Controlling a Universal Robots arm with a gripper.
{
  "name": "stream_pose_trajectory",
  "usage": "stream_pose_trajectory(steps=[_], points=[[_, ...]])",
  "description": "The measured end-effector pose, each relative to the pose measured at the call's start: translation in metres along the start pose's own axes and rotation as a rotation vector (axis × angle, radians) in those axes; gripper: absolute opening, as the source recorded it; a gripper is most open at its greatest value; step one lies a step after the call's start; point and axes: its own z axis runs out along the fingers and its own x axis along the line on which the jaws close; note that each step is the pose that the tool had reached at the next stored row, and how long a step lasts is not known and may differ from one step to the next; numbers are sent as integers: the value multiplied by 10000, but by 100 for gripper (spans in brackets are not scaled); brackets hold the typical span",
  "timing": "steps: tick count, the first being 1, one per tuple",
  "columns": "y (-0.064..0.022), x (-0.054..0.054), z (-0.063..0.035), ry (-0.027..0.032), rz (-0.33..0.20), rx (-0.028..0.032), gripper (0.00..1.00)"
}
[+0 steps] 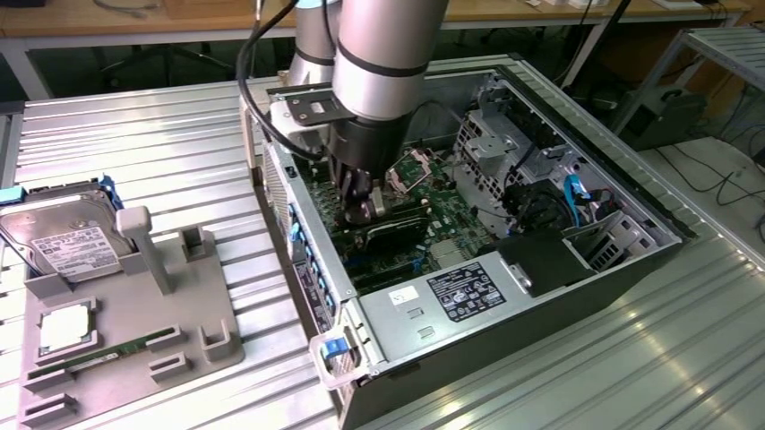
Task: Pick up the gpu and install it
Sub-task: 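Press down on the gpu until it lock into place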
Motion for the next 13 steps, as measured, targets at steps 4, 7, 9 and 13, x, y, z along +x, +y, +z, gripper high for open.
stream_pose_trajectory(steps=[4,7,9,13], points=[[-33,-1,-47,-6,7,-456,11],[-66,0,-70,-10,22,-1218,11],[-71,1,-71,-10,29,-1641,11],[-77,1,-73,-4,36,-1927,11]])
